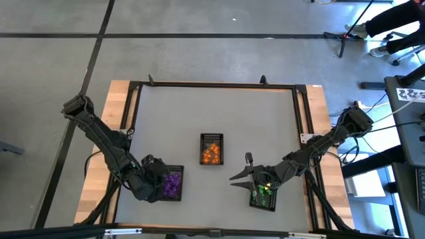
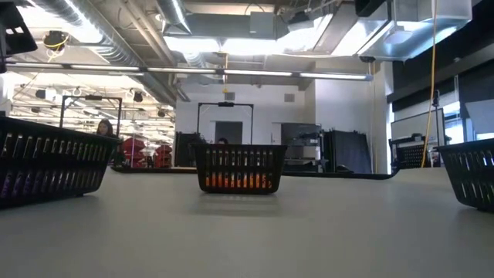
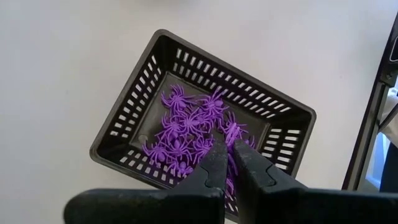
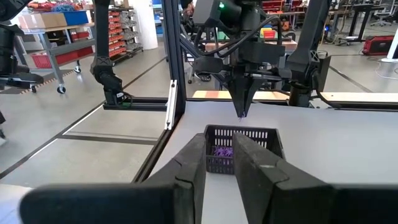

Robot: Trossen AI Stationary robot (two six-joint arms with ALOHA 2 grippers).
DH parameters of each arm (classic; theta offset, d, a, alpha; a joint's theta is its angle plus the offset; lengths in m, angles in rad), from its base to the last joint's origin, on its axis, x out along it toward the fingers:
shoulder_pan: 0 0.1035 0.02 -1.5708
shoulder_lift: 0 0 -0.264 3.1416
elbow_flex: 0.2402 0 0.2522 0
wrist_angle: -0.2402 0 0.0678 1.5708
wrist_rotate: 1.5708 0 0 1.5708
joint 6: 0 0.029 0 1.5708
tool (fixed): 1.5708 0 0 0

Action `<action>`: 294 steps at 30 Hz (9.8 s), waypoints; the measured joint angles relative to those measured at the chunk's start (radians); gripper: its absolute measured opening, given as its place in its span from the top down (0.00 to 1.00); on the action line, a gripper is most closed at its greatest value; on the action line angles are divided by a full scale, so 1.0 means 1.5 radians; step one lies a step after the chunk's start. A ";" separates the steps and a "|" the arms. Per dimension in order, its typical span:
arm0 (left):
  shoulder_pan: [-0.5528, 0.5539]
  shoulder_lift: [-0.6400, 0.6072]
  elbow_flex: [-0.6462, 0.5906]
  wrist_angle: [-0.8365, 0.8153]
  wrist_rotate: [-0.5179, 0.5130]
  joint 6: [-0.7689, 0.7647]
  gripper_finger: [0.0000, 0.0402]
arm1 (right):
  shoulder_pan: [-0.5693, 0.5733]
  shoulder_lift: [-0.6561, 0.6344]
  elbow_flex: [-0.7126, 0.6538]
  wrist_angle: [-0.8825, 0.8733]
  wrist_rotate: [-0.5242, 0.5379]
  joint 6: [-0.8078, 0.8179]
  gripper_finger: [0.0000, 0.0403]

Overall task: Sort Halloween decoration
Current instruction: Put the violet spider toy into the bottom left black bin, then return to Home Position

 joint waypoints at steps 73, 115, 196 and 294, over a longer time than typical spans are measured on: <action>0.001 -0.003 -0.001 0.274 -0.291 0.389 0.55 | 0.000 0.001 0.001 -0.043 0.000 0.000 0.80; 0.276 -0.226 -0.001 0.449 0.134 0.838 0.56 | -0.004 -0.210 0.001 -0.206 -0.050 -0.070 0.80; 0.752 -0.879 -0.303 0.412 0.631 0.717 0.55 | -0.349 -0.969 -0.198 -0.616 -0.244 -0.142 0.80; 0.468 -0.880 -0.517 0.580 0.539 0.771 0.55 | -0.348 -0.968 -0.380 -0.501 -0.237 -0.080 0.80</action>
